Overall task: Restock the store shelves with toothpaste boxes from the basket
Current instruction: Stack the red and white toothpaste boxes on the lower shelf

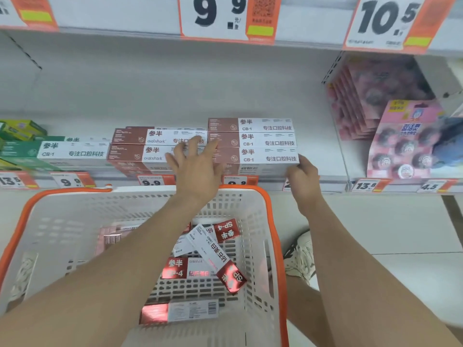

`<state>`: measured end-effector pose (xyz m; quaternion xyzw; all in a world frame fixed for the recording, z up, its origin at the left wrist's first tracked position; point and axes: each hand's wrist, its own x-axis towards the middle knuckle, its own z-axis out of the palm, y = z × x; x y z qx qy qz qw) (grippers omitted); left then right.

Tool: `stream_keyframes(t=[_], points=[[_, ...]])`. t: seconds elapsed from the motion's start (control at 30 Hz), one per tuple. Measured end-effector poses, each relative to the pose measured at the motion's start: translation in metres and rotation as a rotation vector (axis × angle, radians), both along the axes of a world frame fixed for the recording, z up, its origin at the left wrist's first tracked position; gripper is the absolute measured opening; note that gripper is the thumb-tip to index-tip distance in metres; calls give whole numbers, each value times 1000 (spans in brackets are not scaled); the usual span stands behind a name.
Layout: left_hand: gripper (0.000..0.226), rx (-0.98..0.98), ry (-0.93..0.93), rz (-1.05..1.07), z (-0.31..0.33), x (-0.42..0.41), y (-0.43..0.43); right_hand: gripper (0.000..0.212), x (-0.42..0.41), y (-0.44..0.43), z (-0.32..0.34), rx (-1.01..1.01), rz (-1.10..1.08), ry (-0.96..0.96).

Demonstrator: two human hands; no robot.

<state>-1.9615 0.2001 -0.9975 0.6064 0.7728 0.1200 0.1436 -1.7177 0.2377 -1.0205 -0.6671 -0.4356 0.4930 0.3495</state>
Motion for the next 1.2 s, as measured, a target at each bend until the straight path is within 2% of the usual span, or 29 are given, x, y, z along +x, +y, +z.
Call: stream_keyframes(t=[0.07,0.33,0.8,1.03,1.2], points=[[59,8,-6,6,0,0,0,37,3,2,-7,20,61,-167],[57,23,14,42,-2,4,1,12,12,6,-21,76,145,-424],[54,40,-5,19,-3,1,-2,12,12,0,-29,143,113,-455],[46,111,-139,75,-6,-3,-4,4,11,-1,-27,123,105,-475],[40,122,-141,79,-9,-1,-6,1,10,-3,-27,108,84,-469]])
